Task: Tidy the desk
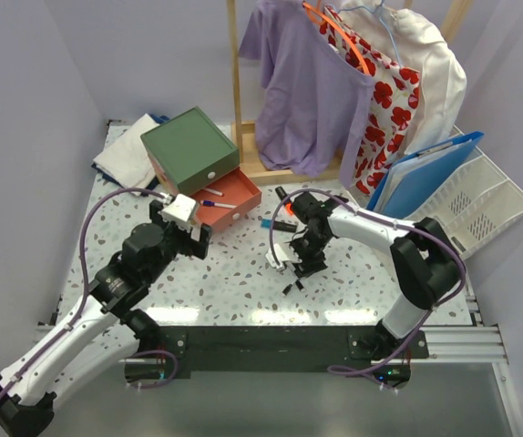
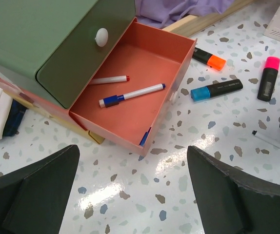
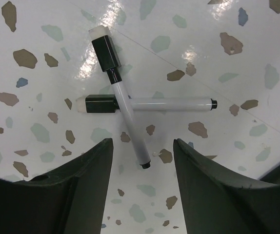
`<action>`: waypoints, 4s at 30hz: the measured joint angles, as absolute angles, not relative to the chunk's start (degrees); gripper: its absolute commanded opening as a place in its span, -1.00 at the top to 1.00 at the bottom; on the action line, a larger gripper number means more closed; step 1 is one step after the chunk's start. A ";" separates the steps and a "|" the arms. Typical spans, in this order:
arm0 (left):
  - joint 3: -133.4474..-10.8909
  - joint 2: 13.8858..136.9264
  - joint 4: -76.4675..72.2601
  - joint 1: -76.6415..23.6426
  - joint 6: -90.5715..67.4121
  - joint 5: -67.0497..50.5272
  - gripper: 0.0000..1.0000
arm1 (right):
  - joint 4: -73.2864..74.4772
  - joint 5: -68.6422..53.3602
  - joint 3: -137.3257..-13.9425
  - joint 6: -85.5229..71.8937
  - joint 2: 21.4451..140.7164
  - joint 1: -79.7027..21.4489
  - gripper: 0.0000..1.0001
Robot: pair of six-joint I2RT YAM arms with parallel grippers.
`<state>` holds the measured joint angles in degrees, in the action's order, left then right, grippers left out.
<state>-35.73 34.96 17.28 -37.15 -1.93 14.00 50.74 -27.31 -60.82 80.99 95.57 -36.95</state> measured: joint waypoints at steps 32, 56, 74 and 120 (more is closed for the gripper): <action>-35.73 28.12 17.26 -37.15 -2.48 17.87 -0.96 | 56.99 -22.92 -80.03 70.81 93.80 -39.64 1.00; -35.70 25.58 17.28 -37.15 -3.01 21.50 -0.98 | 47.24 1.74 -116.11 54.70 118.52 -49.52 -0.18; -33.80 30.50 15.49 -37.15 -14.33 11.11 -0.99 | 40.27 -5.10 -92.71 37.87 92.14 -43.99 -0.97; -80.97 112.25 41.87 -65.91 -84.51 21.65 0.19 | 26.96 -15.79 -62.24 14.37 65.12 -15.68 -0.97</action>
<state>-80.97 112.25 41.87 -65.91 -84.51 21.65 26.96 -15.79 -62.24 14.37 65.12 -15.68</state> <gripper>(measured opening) 0.406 0.986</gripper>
